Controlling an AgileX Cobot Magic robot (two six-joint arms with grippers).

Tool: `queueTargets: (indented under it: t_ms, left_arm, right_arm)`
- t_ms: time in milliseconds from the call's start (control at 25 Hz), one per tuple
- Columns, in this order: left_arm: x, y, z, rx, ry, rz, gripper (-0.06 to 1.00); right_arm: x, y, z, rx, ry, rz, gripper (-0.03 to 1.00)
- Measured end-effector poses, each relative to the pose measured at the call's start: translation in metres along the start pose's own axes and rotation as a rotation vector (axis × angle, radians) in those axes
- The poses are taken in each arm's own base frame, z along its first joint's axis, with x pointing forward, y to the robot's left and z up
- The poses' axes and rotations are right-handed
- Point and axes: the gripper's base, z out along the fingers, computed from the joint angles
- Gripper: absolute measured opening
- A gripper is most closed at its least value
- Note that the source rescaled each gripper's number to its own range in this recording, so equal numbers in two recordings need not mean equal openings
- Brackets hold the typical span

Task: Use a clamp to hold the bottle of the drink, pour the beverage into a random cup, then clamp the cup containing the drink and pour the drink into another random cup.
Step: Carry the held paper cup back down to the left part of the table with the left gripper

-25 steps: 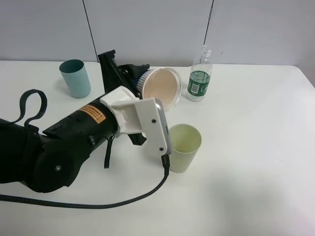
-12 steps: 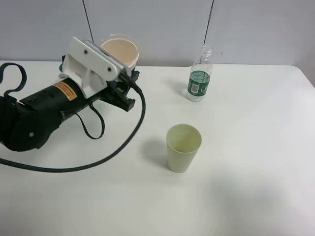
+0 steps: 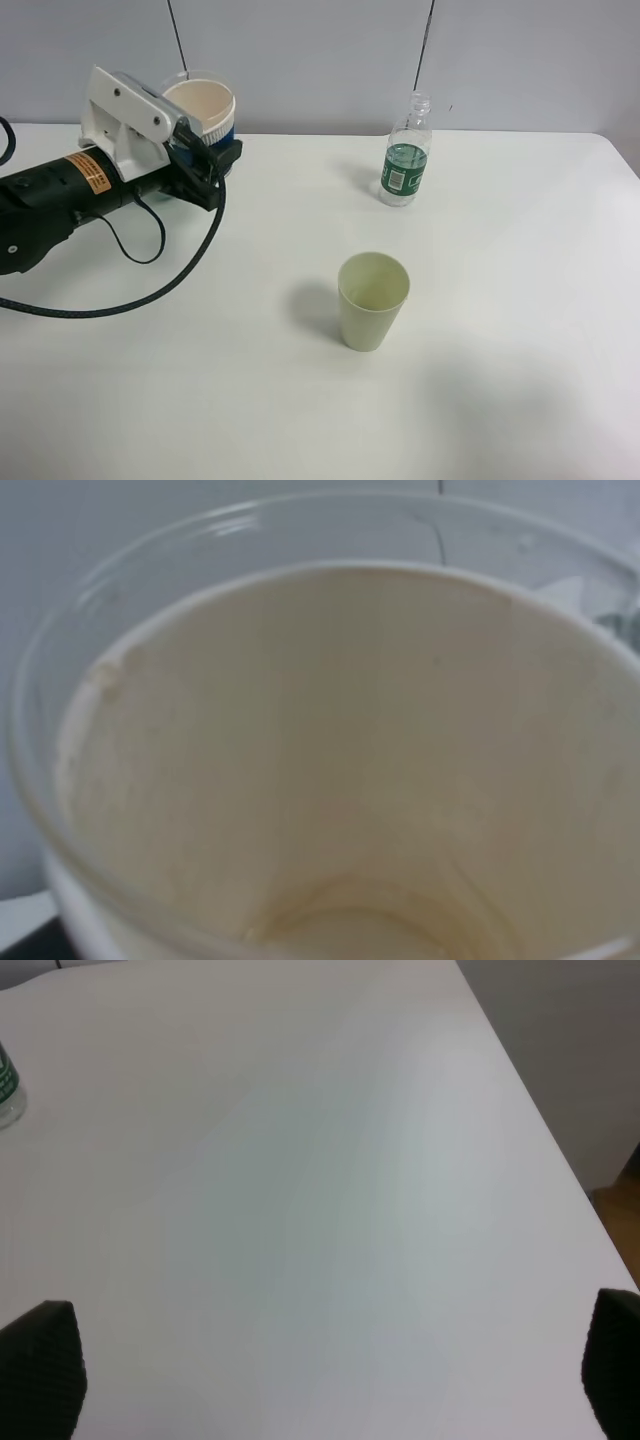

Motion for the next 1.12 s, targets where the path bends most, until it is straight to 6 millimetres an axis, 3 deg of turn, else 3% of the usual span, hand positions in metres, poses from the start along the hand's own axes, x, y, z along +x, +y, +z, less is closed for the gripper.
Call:
queueTargets:
  t_ms: [520,1120]
  left_arm:
    - [0.044,-0.002,0.008,0.088,0.027,-0.061,0.06]
    - [0.082,-0.013,0.052,0.323,0.038,-0.002,0.06]
  right_arm:
    - [0.000,0.000,0.000,0.000,0.000,0.000,1.00]
    - [0.000,0.000,0.000,0.000,0.000,0.000,1.00]
